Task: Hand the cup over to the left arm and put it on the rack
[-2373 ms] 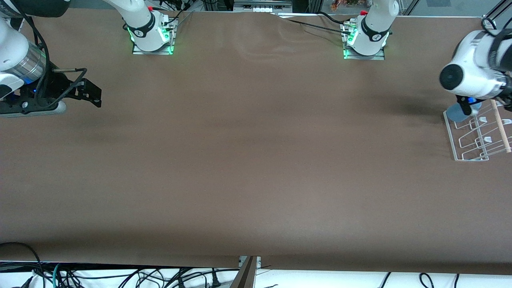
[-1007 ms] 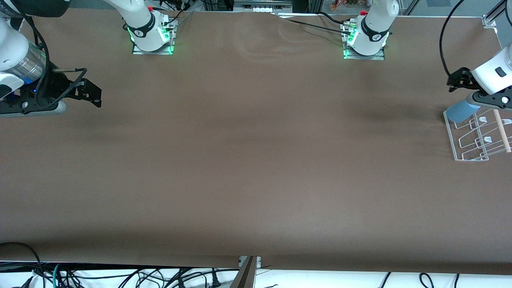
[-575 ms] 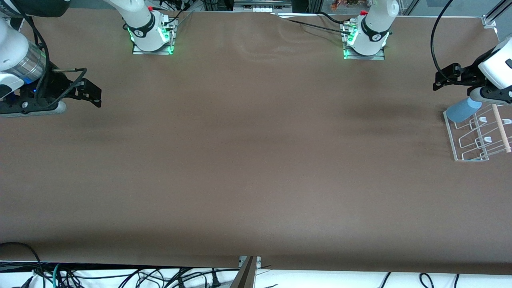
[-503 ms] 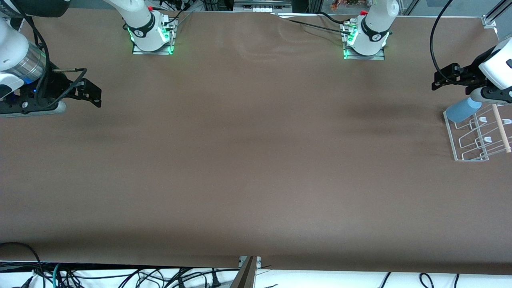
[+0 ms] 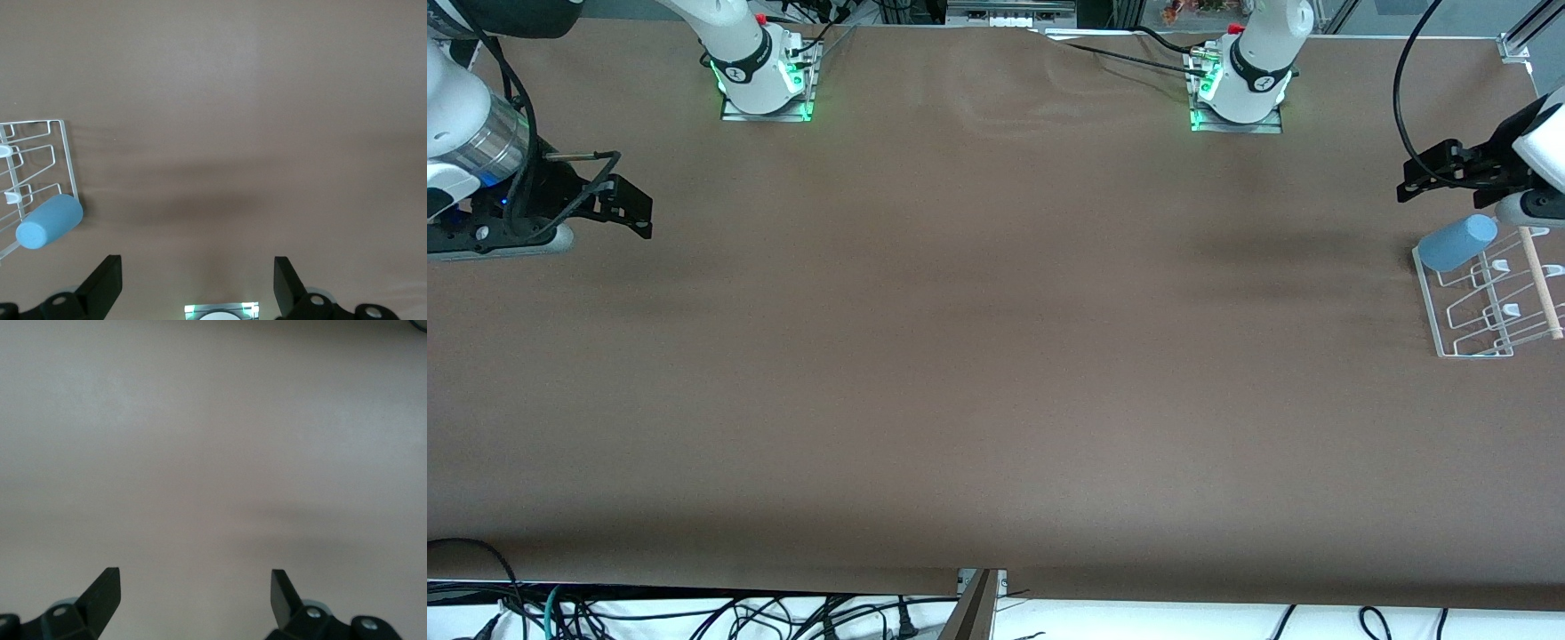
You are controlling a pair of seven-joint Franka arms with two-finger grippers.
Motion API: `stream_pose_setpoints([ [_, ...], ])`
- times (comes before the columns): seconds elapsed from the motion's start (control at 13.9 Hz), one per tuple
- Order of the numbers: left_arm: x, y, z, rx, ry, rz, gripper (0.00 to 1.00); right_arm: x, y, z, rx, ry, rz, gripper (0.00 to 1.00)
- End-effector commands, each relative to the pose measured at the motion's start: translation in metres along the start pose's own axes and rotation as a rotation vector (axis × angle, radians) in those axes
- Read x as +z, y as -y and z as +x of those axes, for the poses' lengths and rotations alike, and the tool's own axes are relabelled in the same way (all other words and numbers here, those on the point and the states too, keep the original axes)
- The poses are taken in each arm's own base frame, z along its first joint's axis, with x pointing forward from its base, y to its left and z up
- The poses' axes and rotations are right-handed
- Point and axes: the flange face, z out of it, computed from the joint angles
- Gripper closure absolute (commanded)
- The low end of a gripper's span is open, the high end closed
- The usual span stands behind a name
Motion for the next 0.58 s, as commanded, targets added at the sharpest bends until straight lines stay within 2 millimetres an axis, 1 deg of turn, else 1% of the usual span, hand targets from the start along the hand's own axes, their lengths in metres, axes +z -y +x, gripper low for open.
stream_pose_setpoints([
  [0.0, -0.008, -0.004, 0.012, -0.001, 0.025, 0.002, 0.00, -0.006, 0.000, 0.002, -0.014, -0.009, -0.016, 0.01],
  [0.07, -0.006, -0.003, 0.017, -0.001, 0.028, -0.001, 0.00, -0.006, 0.000, 0.002, -0.014, -0.011, -0.016, 0.01],
  [0.36, -0.006, -0.003, 0.018, 0.000, 0.028, 0.000, 0.00, -0.006, 0.000, 0.002, -0.014, -0.011, -0.016, 0.01],
  [0.5, -0.005, -0.014, 0.020, 0.019, 0.030, 0.002, 0.00, -0.006, 0.000, 0.002, -0.014, -0.011, -0.016, 0.01],
])
